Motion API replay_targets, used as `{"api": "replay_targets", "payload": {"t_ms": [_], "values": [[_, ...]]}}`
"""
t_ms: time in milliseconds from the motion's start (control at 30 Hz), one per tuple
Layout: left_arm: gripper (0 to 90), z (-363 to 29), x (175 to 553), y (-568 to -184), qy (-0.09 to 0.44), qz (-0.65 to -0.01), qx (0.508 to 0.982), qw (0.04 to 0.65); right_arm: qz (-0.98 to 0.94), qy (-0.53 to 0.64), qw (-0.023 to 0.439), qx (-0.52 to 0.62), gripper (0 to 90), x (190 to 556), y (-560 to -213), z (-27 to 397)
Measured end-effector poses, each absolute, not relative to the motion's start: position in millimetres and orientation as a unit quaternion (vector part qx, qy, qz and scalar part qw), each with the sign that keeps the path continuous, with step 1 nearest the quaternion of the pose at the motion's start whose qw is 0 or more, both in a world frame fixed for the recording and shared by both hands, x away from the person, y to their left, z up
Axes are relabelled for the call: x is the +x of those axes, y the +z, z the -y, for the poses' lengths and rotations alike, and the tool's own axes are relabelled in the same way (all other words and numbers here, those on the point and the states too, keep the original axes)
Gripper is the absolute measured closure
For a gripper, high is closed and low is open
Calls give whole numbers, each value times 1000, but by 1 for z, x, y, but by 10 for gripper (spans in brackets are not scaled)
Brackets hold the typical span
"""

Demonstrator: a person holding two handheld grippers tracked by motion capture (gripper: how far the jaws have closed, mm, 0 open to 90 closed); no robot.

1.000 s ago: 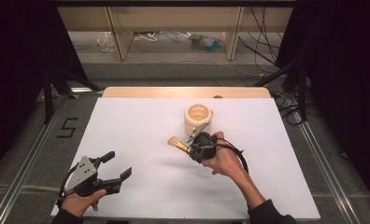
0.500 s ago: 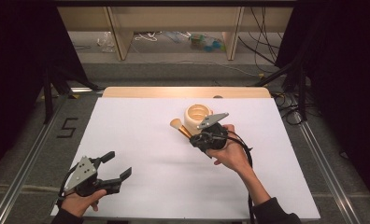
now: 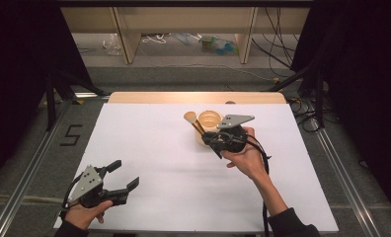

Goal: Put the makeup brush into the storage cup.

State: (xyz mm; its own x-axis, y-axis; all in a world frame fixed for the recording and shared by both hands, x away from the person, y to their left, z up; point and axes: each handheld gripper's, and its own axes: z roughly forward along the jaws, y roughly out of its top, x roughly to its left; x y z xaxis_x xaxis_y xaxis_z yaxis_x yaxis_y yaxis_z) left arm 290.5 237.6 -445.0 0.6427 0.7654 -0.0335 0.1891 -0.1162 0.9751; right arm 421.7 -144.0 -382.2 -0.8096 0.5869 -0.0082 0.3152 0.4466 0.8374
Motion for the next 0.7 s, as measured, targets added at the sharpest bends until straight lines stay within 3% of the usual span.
{"api": "replay_targets", "payload": {"t_ms": [700], "values": [[167, -237, 291, -445, 252, -339, 704, 570, -789, 511, 174, 294, 742, 435, -377, 161]]}}
